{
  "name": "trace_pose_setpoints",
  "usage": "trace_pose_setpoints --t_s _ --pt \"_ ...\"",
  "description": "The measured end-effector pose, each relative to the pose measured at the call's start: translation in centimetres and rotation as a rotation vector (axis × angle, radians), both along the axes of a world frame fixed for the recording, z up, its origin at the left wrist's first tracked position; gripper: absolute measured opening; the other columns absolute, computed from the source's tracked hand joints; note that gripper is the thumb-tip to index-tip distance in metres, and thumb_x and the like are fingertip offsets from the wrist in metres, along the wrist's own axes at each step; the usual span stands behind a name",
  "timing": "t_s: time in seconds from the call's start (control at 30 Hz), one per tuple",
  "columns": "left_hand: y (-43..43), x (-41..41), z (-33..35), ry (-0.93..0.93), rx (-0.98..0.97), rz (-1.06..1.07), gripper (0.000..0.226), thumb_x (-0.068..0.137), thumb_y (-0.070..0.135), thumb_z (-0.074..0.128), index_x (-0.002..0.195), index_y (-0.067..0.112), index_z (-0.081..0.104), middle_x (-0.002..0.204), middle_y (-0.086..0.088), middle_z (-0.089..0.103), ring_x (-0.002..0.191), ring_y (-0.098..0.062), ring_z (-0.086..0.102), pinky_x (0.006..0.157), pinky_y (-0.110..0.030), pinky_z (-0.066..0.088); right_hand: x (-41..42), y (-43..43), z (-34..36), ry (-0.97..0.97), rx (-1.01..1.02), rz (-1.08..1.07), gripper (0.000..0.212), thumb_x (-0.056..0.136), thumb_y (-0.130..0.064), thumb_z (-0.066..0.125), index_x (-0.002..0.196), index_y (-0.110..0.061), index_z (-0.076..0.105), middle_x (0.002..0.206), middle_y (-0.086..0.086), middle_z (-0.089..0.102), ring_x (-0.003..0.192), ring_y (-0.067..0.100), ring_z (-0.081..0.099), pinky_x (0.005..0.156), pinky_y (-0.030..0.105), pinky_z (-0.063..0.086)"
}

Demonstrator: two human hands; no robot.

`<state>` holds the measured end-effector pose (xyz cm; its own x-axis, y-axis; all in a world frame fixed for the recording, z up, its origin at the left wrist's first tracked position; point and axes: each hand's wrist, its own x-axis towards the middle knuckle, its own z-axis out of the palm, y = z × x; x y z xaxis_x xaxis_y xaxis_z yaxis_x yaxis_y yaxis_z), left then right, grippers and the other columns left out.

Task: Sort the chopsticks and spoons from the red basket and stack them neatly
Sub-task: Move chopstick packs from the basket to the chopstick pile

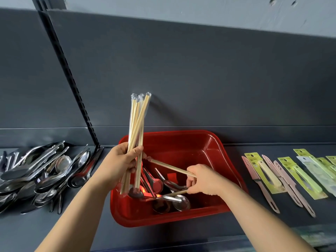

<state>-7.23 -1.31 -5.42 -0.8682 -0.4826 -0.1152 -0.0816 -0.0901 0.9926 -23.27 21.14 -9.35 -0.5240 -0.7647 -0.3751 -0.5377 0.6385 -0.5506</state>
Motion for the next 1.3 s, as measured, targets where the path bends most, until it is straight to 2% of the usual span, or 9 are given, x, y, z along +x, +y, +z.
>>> trace_pose_setpoints --t_s 0.23,0.33,0.5,0.73,0.87,1.03,1.13,1.2,1.3 --pt "-0.2 0.1 0.0 0.001 0.027 0.017 0.027 0.093 0.023 0.059 0.09 -0.003 0.062 0.062 -0.004 0.061 0.043 -0.007 0.036 0.044 -0.021 0.041 -0.5 -0.4 -0.7 0.04 -0.081 -0.05 0.018 0.072 -0.013 0.073 0.073 -0.014 0.055 0.067 -0.023 0.065 0.055 0.006 0.056 0.054 0.031 0.053" --pt "-0.2 0.3 0.1 -0.003 0.043 -0.005 0.03 0.091 0.027 0.061 0.092 -0.003 0.062 0.066 -0.008 0.063 0.046 -0.009 0.036 0.046 -0.022 0.042 -0.5 -0.5 -0.8 0.036 -0.079 -0.035 0.023 0.073 -0.011 0.072 0.069 -0.017 0.051 0.072 -0.017 0.067 0.059 0.009 0.057 0.057 0.034 0.054" --pt "-0.2 0.4 -0.2 -0.031 0.036 -0.016 0.032 0.088 0.034 0.064 0.086 0.003 0.064 0.063 -0.013 0.049 0.045 -0.011 0.038 0.047 -0.025 0.042 -0.3 -0.1 -0.8 0.142 -0.02 0.05 0.024 0.071 -0.021 0.079 0.075 -0.024 0.055 0.08 -0.008 0.063 0.06 0.003 0.052 0.05 0.019 0.041" --pt "0.6 0.3 0.0 -0.007 0.049 0.006 0.024 0.095 0.023 0.057 0.093 -0.001 0.059 0.053 0.005 0.059 0.044 -0.008 0.038 0.045 -0.022 0.043 0.2 -1.2 -0.8 0.317 -0.008 0.116 0.024 0.076 -0.014 0.065 0.068 -0.024 0.044 0.074 -0.01 0.059 0.058 0.005 0.053 0.045 0.02 0.038" --pt "0.5 0.4 0.4 0.008 0.052 0.028 0.02 0.095 0.02 0.057 0.093 0.0 0.059 0.055 0.006 0.061 0.043 -0.006 0.037 0.044 -0.019 0.042 -0.9 -1.4 -0.5 0.155 -0.134 -0.025 0.036 0.08 -0.006 0.063 0.06 -0.022 0.037 0.079 -0.009 0.071 0.064 0.002 0.065 0.052 0.028 0.054" --pt "-0.4 0.6 0.5 0.019 0.053 0.062 0.025 0.093 0.024 0.059 0.082 0.003 0.064 0.051 0.002 0.048 0.043 -0.008 0.036 0.043 -0.02 0.04 -2.2 -1.1 0.5 -0.014 -0.251 -0.153 0.032 0.079 -0.005 0.071 0.062 -0.017 0.047 0.079 -0.011 0.075 0.075 0.006 0.07 0.076 0.025 0.053" --pt "-1.1 0.7 0.6 0.054 0.094 0.066 0.027 0.084 0.033 0.064 0.074 0.007 0.069 0.054 -0.004 0.041 0.042 -0.01 0.037 0.043 -0.022 0.042 -3.0 -1.3 2.4 -0.053 -0.336 -0.222 0.023 0.077 -0.003 0.071 0.067 -0.007 0.051 0.078 -0.011 0.074 0.072 0.002 0.068 0.07 0.015 0.047" --pt "-1.3 0.6 0.7 0.083 0.116 0.063 0.027 0.081 0.035 0.065 0.073 0.009 0.07 0.056 -0.006 0.04 0.041 -0.01 0.039 0.043 -0.023 0.042 -3.4 -1.6 3.5 -0.104 -0.448 -0.325 0.033 0.074 0.004 0.07 0.063 -0.011 0.043 0.079 -0.001 0.075 0.072 0.008 0.071 0.065 0.02 0.052" --pt "-1.3 0.4 0.8 0.13 0.145 0.051 0.025 0.082 0.033 0.065 0.074 0.01 0.07 0.064 -0.01 0.044 0.041 -0.011 0.041 0.041 -0.023 0.042 -3.2 -2.7 5.0 -0.154 -0.516 -0.41 0.016 0.074 0.002 0.07 0.08 -0.001 0.056 0.086 0.001 0.074 0.077 0.018 0.073 0.066 0.029 0.059"
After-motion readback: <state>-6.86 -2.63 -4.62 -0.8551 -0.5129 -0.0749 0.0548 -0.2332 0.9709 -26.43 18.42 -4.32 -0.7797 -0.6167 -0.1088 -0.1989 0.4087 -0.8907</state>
